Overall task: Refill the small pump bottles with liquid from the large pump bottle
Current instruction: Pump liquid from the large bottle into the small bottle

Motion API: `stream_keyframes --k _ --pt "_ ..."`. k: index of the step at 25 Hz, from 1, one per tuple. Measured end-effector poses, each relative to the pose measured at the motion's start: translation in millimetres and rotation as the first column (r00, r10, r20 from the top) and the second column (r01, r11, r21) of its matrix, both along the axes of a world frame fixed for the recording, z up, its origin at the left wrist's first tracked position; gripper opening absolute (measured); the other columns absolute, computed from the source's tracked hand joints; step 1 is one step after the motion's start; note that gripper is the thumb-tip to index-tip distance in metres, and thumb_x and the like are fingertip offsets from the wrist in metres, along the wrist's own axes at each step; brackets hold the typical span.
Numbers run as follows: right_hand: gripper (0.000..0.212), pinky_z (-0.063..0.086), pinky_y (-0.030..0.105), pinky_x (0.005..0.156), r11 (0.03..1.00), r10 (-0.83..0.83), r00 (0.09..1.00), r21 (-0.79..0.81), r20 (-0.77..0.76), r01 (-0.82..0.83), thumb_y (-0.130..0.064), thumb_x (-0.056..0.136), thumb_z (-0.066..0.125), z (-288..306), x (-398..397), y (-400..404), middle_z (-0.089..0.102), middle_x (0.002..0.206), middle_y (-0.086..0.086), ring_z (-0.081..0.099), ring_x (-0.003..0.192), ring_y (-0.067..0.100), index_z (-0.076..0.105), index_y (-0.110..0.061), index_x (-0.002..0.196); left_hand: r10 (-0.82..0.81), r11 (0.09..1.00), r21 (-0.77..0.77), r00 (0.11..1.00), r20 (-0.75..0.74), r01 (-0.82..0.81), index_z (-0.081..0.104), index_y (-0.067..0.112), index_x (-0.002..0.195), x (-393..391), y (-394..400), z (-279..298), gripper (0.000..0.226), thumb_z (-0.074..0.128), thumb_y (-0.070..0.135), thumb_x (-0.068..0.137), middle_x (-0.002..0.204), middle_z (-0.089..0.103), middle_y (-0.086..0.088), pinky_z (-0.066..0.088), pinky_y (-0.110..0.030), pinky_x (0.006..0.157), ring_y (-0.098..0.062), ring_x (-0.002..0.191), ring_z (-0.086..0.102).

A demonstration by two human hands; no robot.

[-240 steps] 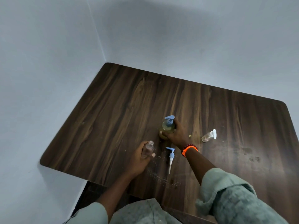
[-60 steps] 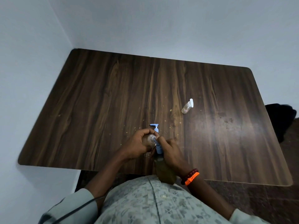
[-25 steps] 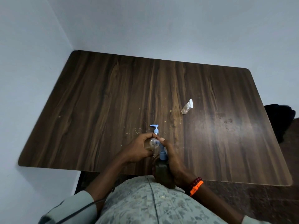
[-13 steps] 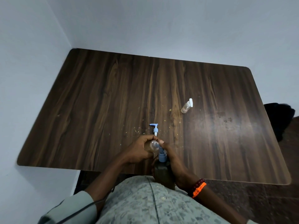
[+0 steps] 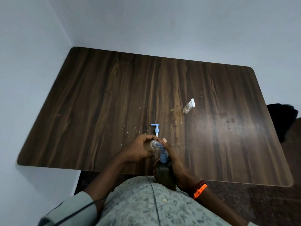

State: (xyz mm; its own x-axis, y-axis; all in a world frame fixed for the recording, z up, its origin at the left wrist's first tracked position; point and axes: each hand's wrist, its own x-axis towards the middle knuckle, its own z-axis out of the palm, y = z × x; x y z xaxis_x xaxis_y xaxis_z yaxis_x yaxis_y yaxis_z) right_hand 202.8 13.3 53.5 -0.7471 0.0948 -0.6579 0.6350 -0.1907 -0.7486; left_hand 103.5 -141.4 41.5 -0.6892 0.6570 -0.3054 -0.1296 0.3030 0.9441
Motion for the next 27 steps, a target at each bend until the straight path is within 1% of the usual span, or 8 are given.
stream_keyframes --k 2,4,6,11,15,19,24,27 --pt "0.055 0.057 0.042 0.087 1.0 -0.002 1.0 -0.013 0.004 0.002 -0.044 0.109 0.038 -0.4 0.5 2.1 0.072 0.1 0.017 0.067 0.083 0.022 0.069 -0.003 0.127 0.0 1.0 0.011 1.0 0.006 0.0 0.07 0.002 0.117 -1.0 -0.7 0.5 0.041 0.069 -0.018 0.081 0.117 0.075 -0.016 0.058 -0.04 0.098 -0.028 0.109 0.074" --pt "0.048 0.061 0.032 0.068 0.997 0.024 1.0 -0.077 0.002 -0.024 -0.048 0.1 0.049 3.5 0.6 4.5 0.077 0.08 0.01 0.072 0.069 0.018 0.08 -0.012 0.097 -0.022 1.0 0.005 1.0 0.014 0.022 0.071 0.003 0.115 0.1 -0.5 -1.3 0.04 0.07 -0.018 0.081 0.115 0.076 -0.015 0.059 -0.041 0.098 -0.028 0.109 0.073" --pt "0.044 0.06 0.028 0.059 0.994 0.039 0.999 -0.104 0.003 -0.038 -0.054 0.09 0.058 4.4 1.6 5.9 0.077 0.072 0.006 0.072 0.063 0.016 0.078 -0.015 0.087 -0.054 0.998 -0.011 0.998 0.014 0.054 0.072 0.005 0.115 3.0 0.5 -2.8 0.037 0.072 -0.013 0.083 0.114 0.076 -0.012 0.059 -0.041 0.098 -0.028 0.11 0.073" --pt "0.067 0.06 0.024 0.065 0.998 -0.014 0.999 -0.066 -0.052 0.01 -0.069 0.094 0.052 -4.1 2.1 4.4 0.08 0.077 -0.002 0.074 0.071 0.012 0.074 -0.009 0.111 -0.01 1.0 0.009 1.0 0.025 0.01 0.071 0.009 0.118 0.4 0.2 -0.2 0.041 0.074 -0.004 0.079 0.119 0.075 -0.013 0.059 -0.036 0.1 -0.025 0.113 0.073" --pt "0.053 0.06 0.029 0.059 0.992 0.036 0.999 -0.125 -0.012 -0.037 -0.059 0.088 0.05 -3.5 -0.4 7.5 0.078 0.073 0.008 0.073 0.062 0.018 0.08 -0.015 0.091 -0.043 0.999 -0.007 0.998 0.036 0.043 0.072 0.011 0.114 1.5 -0.4 -0.8 0.04 0.071 -0.011 0.081 0.117 0.076 -0.013 0.058 -0.045 0.102 -0.028 0.113 0.072" --pt "0.056 0.06 0.028 0.058 0.989 0.032 0.999 -0.144 0.002 -0.032 -0.06 0.088 0.051 -2.0 -0.4 6.2 0.079 0.074 0.007 0.073 0.063 0.018 0.074 -0.01 0.097 -0.068 0.996 -0.051 0.997 0.028 0.069 0.07 0.006 0.12 4.0 0.2 -3.5 0.039 0.074 -0.008 0.084 0.118 0.075 -0.013 0.056 -0.05 0.104 -0.027 0.113 0.072" --pt "0.064 0.058 0.034 0.075 0.994 0.013 1.0 -0.107 0.004 -0.013 -0.059 0.101 0.048 -4.2 -0.8 6.3 0.078 0.087 0.006 0.072 0.078 0.021 0.073 -0.003 0.118 -0.024 1.0 -0.011 0.999 0.033 0.025 0.071 0.016 0.116 1.1 -1.7 0.4 0.043 0.073 0.001 0.076 0.116 0.076 -0.01 0.059 -0.044 0.101 -0.026 0.112 0.073" --pt "0.046 0.06 0.026 0.059 0.986 0.061 0.998 -0.155 0.034 -0.055 -0.044 0.105 0.043 -5.3 1.1 9.6 0.08 0.075 0.005 0.075 0.064 0.016 0.072 -0.008 0.1 -0.071 0.996 -0.043 0.997 0.026 0.072 0.072 0.019 0.113 3.4 -0.1 -3.8 0.044 0.072 -0.008 0.079 0.113 0.076 -0.003 0.059 -0.041 0.099 -0.02 0.109 0.073"
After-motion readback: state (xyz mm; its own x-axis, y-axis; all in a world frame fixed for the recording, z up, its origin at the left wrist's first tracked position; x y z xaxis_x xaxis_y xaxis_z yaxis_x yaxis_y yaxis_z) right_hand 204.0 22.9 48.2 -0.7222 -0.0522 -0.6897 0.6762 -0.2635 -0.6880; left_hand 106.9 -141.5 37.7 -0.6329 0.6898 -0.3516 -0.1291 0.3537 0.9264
